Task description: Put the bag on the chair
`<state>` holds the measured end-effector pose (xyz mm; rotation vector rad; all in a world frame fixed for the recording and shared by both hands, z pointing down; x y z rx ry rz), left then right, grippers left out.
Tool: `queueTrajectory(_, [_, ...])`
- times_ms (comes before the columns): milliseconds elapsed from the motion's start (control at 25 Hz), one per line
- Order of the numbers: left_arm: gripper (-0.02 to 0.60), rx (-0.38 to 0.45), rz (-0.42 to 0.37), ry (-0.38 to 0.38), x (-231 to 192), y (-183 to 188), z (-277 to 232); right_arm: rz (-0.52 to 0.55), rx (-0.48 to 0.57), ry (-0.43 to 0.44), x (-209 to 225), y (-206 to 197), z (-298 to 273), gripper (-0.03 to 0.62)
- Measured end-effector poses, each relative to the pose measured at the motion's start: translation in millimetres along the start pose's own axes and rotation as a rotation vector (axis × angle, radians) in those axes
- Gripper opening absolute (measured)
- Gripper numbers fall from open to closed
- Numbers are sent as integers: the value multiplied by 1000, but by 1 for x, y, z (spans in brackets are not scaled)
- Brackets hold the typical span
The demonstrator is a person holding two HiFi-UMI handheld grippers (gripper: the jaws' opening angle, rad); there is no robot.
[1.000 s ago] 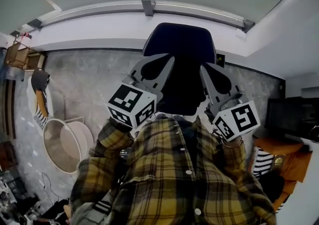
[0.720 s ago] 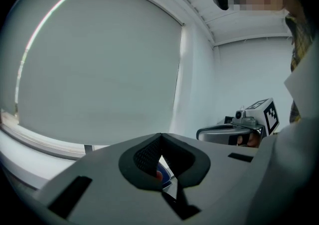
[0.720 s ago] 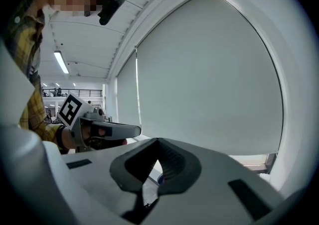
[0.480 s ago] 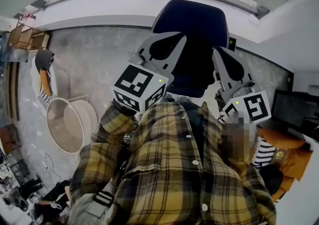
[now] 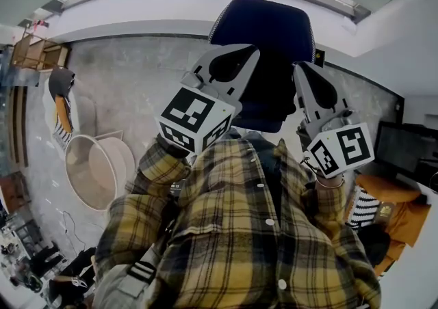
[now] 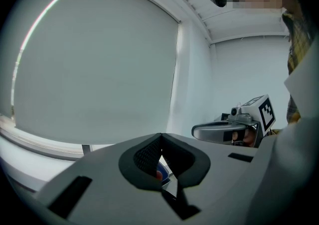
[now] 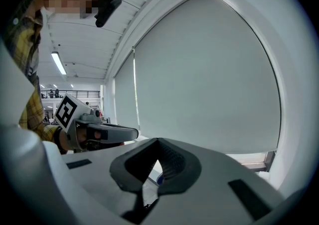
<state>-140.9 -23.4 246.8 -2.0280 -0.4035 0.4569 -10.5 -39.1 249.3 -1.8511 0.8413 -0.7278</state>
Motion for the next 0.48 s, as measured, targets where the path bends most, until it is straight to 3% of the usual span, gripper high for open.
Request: queueTrajectory(480, [18, -9, -3, 2, 0, 1, -4, -9, 2, 4, 5, 2, -1, 15])
Point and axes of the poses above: the fingertips, and each gripper's own axes: z backward along the fingers, x to its right, y out of its top, the point moved 4 cm from there along z, backward along the fingers, and after that the axes turned 13 degrees about -x, right-handed, at the moved point
